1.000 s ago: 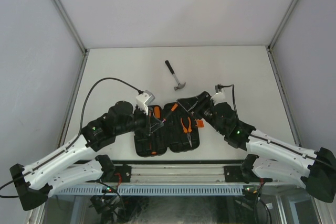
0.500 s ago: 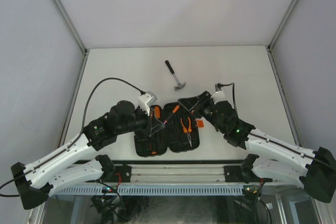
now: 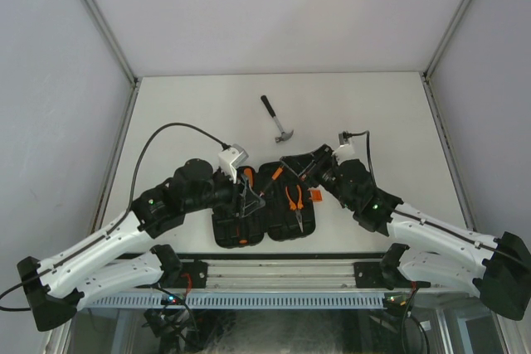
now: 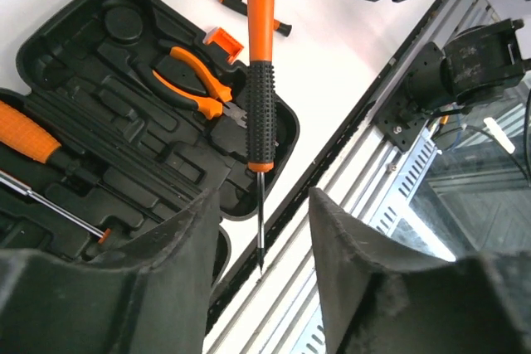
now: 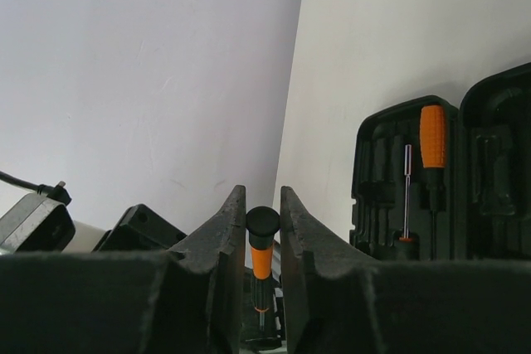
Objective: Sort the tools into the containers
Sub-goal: Pick up the screwdriver from the center of the board.
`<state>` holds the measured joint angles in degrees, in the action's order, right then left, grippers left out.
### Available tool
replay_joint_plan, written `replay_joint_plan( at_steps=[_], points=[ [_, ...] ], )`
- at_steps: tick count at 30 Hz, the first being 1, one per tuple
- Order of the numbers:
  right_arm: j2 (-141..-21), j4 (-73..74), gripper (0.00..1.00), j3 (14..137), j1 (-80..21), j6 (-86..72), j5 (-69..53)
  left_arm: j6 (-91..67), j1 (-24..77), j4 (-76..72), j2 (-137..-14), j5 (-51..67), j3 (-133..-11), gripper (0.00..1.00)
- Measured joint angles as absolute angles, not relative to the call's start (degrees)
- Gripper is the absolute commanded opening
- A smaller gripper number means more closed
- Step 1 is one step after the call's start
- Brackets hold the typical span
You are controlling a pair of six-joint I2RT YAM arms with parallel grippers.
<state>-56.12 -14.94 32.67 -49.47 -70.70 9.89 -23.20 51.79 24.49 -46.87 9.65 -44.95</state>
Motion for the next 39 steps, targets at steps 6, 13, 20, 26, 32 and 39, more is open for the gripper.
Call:
replay_joint_plan(
  at_steps=[6,13,20,26,32,39],
  points=[
    [-56.12,-14.79,0.00,32.67,-49.47,-70.00,9.50,-23.33,51.81,24.49,-46.83,9.56,-44.95,0.60],
    [-57.19,-13.26,0.00,32.67,-49.65,-68.93,8.19,-23.24,51.81,24.51,-47.66,9.13,-45.15,0.55],
    [-58.61,-12.75,0.00,32.69,-50.26,-67.88,6.81,-23.35,51.81,24.49,-51.55,9.19,-45.15,0.42],
    [-59.44,-12.62,0.00,32.86,-50.72,-66.61,5.43,-23.38,51.81,23.31,-53.34,9.26,-45.17,0.36],
    [-59.48,-12.62,0.00,33.10,-50.72,-66.37,4.80,-23.38,51.81,21.71,-54.13,9.39,-45.15,0.35],
    [-59.86,-12.73,0.00,33.10,-50.72,-66.26,3.75,-23.42,51.81,21.47,-55.35,9.69,-45.15,0.20]
  ],
)
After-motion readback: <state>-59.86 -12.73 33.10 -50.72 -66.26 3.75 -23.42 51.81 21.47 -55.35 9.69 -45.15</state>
